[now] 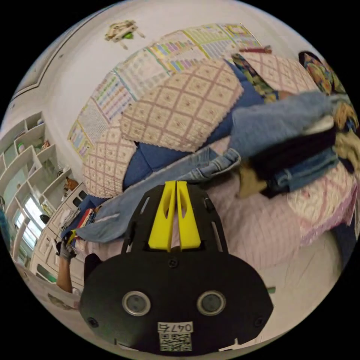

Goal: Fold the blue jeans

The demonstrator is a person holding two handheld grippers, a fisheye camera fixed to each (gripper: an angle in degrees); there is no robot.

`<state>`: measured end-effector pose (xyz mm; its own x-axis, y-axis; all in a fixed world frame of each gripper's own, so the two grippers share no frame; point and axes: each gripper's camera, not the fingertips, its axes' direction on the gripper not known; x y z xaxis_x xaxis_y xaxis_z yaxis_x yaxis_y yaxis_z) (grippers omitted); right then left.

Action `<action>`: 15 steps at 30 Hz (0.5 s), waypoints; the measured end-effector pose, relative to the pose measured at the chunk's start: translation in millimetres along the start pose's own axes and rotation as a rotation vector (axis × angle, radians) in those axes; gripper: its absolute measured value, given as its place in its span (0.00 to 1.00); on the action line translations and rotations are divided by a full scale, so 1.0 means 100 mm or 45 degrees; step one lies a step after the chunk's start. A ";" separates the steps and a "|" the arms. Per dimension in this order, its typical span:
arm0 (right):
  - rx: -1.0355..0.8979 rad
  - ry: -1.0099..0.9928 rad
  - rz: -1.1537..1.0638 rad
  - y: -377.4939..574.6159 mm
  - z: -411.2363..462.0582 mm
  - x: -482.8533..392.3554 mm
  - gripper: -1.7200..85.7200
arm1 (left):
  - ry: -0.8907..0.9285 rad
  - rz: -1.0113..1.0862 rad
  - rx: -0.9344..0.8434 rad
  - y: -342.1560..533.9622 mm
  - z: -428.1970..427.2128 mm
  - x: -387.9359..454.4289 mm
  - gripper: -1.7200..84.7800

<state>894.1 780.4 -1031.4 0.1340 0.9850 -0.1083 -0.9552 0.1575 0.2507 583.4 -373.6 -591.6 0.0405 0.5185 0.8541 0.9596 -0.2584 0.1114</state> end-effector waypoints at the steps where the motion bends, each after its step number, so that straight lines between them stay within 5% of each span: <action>1: 0.039 0.016 -0.063 -0.12 0.03 -0.15 0.01 | -0.007 0.020 0.022 -0.07 0.03 0.07 0.01; 5: 0.026 0.088 -0.100 -0.48 0.46 -0.44 0.01 | -0.056 0.104 0.156 -0.60 0.33 0.50 0.01; 15: -0.106 0.250 -0.155 -1.57 2.52 -0.85 0.01 | -0.458 0.178 -0.114 -2.25 2.73 1.07 0.01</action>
<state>1099.2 689.2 -819.1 0.2034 0.9254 -0.3199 -0.9546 0.2601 0.1453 448.4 -37.1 -663.9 0.2794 0.7214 0.6336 0.9103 -0.4089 0.0641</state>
